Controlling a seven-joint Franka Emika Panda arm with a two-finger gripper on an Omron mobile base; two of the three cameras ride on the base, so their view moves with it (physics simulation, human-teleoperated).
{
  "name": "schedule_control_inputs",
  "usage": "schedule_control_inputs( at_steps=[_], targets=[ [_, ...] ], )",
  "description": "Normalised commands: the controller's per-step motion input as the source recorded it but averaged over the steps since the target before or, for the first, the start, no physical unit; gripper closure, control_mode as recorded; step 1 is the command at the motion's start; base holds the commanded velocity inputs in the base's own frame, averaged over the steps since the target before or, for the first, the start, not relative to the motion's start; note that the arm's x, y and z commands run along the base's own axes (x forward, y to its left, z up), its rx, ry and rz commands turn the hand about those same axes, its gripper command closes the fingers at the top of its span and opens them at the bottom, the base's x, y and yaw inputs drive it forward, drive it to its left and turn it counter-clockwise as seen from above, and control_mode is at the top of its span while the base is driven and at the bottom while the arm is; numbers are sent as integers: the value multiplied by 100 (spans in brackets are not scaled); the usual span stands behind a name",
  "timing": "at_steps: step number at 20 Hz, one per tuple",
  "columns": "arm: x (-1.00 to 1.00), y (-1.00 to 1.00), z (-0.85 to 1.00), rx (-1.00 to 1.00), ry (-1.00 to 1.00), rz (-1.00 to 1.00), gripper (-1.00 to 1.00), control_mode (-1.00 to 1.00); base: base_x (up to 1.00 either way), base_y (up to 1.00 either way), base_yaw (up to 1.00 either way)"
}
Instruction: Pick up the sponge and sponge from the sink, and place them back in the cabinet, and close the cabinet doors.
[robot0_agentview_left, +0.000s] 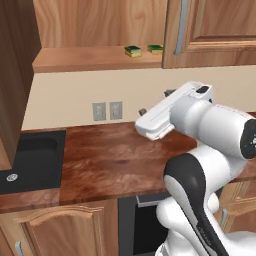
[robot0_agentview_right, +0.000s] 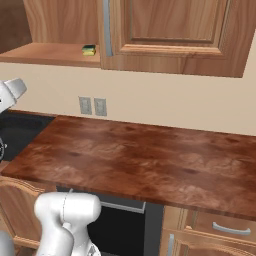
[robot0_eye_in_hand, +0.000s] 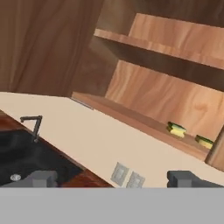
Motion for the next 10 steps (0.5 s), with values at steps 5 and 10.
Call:
schedule_control_inputs(
  at_steps=[5,10],
  targets=[
    [-12,24,0,-47,6,5,-100,-100,0,0,0],
    [-4,23,-1,-26,2,11,-100,-100,0,0,0]
  ],
)
